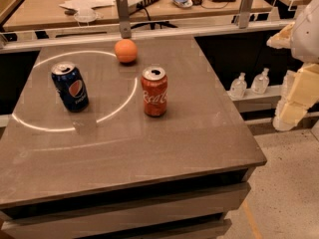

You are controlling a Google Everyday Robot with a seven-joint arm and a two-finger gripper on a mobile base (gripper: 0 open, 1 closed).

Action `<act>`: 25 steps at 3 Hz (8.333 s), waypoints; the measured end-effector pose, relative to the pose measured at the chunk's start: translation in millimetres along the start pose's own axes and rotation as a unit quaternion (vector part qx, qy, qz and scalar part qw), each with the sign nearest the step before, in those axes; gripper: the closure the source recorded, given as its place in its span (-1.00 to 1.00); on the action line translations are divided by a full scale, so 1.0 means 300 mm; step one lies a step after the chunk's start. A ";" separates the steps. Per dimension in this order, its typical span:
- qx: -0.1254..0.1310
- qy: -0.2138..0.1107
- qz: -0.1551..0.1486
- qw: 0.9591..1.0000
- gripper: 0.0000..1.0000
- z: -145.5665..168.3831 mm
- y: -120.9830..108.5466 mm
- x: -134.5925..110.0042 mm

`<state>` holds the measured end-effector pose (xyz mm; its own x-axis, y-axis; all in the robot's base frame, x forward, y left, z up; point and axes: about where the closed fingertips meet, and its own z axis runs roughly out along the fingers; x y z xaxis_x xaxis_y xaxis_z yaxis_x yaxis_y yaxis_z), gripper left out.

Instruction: Move orange near coke can

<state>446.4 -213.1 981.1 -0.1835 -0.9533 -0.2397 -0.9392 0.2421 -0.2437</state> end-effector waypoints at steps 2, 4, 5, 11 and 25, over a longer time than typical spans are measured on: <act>0.030 -0.174 0.031 0.984 -1.00 0.032 -0.313 -0.093; 0.059 -0.296 0.096 0.948 -1.00 0.235 -0.583 -0.258; 0.059 -0.296 0.096 0.948 -1.00 0.235 -0.583 -0.258; -0.005 -0.397 0.099 0.912 -1.00 0.756 -0.636 -0.780; -0.059 -0.331 0.179 0.925 -0.59 0.579 -0.018 -0.329</act>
Offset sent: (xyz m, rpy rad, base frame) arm 0.1697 0.0043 0.0401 0.5789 -0.2169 -0.0266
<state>520.2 -88.9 842.7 -0.3081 -0.4877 -0.8169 -0.8846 0.4628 0.0573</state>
